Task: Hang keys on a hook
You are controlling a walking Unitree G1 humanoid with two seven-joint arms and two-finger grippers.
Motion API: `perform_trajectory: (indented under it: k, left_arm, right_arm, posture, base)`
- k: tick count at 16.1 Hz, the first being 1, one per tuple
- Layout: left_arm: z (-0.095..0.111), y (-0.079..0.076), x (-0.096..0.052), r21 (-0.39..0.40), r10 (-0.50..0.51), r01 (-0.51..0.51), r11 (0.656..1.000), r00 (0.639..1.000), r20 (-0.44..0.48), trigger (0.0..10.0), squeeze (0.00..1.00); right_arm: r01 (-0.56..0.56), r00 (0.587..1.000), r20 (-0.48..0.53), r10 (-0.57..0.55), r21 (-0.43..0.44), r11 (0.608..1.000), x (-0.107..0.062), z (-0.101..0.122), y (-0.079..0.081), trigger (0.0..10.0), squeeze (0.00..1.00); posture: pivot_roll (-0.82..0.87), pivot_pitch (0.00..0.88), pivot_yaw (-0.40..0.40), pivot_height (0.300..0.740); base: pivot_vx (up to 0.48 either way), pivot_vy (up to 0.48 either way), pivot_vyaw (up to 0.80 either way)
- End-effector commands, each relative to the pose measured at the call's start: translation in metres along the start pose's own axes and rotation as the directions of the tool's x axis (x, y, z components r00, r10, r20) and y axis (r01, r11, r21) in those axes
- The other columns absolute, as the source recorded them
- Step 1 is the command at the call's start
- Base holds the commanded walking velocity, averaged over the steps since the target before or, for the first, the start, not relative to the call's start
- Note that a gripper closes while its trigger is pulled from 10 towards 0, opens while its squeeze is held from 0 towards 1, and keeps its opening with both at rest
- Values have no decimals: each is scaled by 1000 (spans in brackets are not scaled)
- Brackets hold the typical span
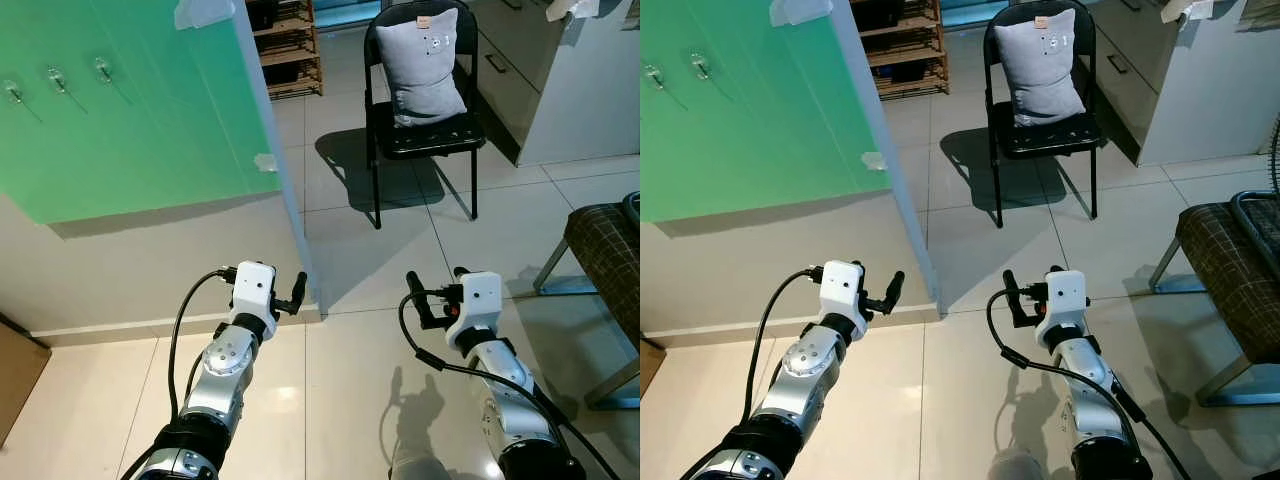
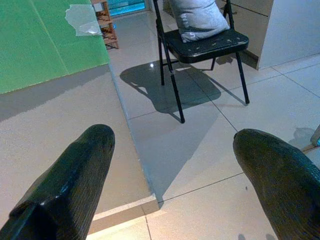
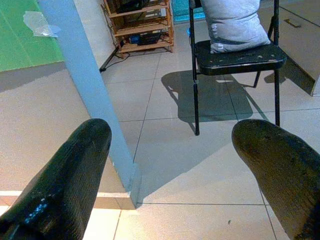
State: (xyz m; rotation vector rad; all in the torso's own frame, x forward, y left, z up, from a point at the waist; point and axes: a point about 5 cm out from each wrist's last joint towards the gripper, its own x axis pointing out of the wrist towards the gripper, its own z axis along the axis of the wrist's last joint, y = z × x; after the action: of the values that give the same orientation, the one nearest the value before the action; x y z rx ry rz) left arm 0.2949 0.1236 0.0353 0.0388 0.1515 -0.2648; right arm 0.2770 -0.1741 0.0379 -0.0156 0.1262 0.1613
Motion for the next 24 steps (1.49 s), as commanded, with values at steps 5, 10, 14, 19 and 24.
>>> perform_trajectory:
  k: [5, 10, 14, 19, 24]
  left_arm:
    - [1, 4, 1, 21, -5, 5, 1000, 1000, -1, 10000, 0]
    - [0, -1, 2, 44, -27, 28, 999, 1000, -15, 10000, 0]
    - [0, -3, 3, 51, -35, 36, 998, 999, -18, 10000, 0]
    - [3, 0, 0, 30, 3, -4, 1000, 999, 34, 10000, 0]
    - [-20, 5, -26, -10, 42, -42, 999, 999, 10, 10000, 0]
  right_arm:
    - [-18, 1000, 0, 18, 3, 1000, 1, 1, 4, 10000, 0]
    - [-21, 1000, 7, 21, 19, 1000, -2, 0, 5, 10000, 0]
    - [-26, 1000, 11, 26, 19, 999, -2, 0, 6, 10000, 0]
    - [-11, 999, 51, 10, 6, 1000, -6, 7, 2, 10000, 0]
    - [-49, 994, 100, 54, -53, 997, -5, 27, -5, 10000, 0]
  posture:
    - [-388, 0, 217, 740]
    - [-390, 0, 217, 740]
    - [-391, 0, 215, 740]
    - [-396, 0, 205, 740]
    - [-376, 0, 157, 740]
  base:
    - [0, 0, 0]
    - [0, 0, 0]
    - [0, 0, 0]
    - [0, 0, 0]
    - [0, 0, 0]
